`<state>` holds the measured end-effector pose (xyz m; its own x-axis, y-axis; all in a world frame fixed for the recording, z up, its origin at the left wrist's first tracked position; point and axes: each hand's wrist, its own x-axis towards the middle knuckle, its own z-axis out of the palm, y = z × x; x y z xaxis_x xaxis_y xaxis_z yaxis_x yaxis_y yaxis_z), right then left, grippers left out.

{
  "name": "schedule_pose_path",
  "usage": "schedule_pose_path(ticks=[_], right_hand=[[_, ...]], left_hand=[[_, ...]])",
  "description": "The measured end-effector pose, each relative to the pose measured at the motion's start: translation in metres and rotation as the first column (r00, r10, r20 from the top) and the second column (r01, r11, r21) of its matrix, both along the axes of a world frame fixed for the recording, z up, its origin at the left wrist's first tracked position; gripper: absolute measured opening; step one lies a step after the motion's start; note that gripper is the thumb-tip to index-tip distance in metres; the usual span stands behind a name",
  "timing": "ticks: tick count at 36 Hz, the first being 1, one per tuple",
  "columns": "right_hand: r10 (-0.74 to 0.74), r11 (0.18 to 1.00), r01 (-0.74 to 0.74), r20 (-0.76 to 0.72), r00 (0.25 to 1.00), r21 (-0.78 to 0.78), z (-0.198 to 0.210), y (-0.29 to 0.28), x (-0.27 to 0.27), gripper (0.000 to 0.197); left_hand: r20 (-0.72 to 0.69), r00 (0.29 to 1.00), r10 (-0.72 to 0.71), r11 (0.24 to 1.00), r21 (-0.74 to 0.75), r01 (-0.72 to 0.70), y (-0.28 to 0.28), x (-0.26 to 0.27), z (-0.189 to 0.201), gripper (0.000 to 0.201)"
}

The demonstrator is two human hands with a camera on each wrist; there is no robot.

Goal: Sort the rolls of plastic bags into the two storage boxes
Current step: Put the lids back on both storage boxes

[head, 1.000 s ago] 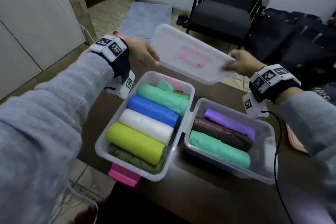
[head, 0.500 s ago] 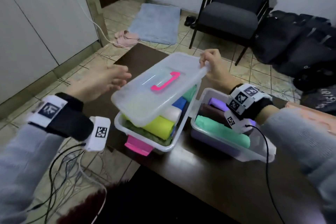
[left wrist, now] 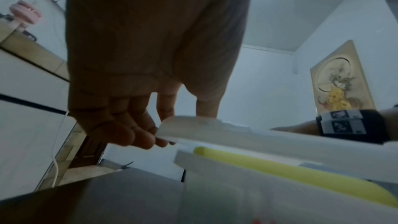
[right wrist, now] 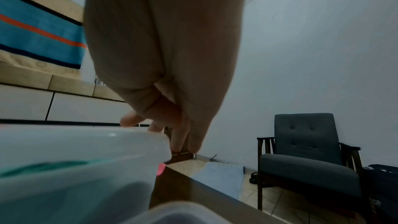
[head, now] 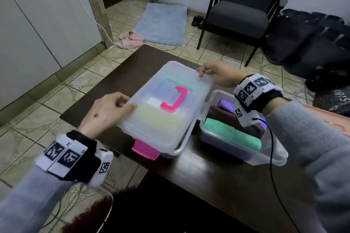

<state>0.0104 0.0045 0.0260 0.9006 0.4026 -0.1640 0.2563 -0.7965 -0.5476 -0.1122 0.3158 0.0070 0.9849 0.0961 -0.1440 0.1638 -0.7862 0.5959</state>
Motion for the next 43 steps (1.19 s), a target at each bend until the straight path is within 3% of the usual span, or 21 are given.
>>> schedule_pose_path(ticks=[2,7,11,16,22,32,37,40,43], right_hand=[[-0.021,0.999,0.021,-0.023,1.0,0.03,-0.002,0.003,0.001,0.044],[-0.165,0.986,0.164,0.02,0.986,0.024,-0.017,0.016,0.002,0.014],[-0.215,0.976,0.214,0.004,0.977,0.027,-0.022,0.02,0.002,0.03],[-0.248,0.969,0.248,0.005,0.969,0.011,-0.02,0.024,0.005,0.041],[-0.384,0.923,0.383,0.042,0.922,0.03,-0.023,0.017,0.005,0.033],[-0.519,0.853,0.521,-0.05,0.853,0.042,-0.02,0.004,0.001,0.032],[-0.563,0.803,0.584,-0.17,0.809,0.118,-0.021,0.006,-0.003,0.037],[-0.583,0.781,0.614,-0.221,0.782,0.114,-0.023,0.008,-0.008,0.04],[-0.595,0.765,0.632,-0.24,0.767,0.123,-0.023,0.01,-0.014,0.042]], left_hand=[[0.015,1.0,0.019,0.999,-0.047,-0.019,-0.004,-0.008,-0.003,0.024],[0.013,0.997,0.074,0.99,-0.12,-0.072,-0.016,-0.025,-0.015,0.03],[-0.05,0.989,0.138,0.988,-0.069,-0.141,-0.024,-0.031,-0.029,0.051],[-0.03,0.98,0.198,0.96,-0.197,-0.2,-0.03,-0.024,-0.034,0.044],[-0.058,0.987,0.148,0.967,-0.2,-0.156,-0.023,0.024,-0.023,0.04],[-0.058,0.997,0.056,0.993,-0.101,-0.062,-0.018,0.145,-0.004,0.028],[0.002,0.999,0.04,0.999,-0.003,-0.04,-0.021,0.169,0.008,0.035],[-0.063,0.997,0.053,0.999,0.015,-0.052,-0.01,0.176,0.014,0.049],[-0.128,0.988,0.091,0.995,-0.018,-0.094,0.0,0.173,0.021,0.043]])
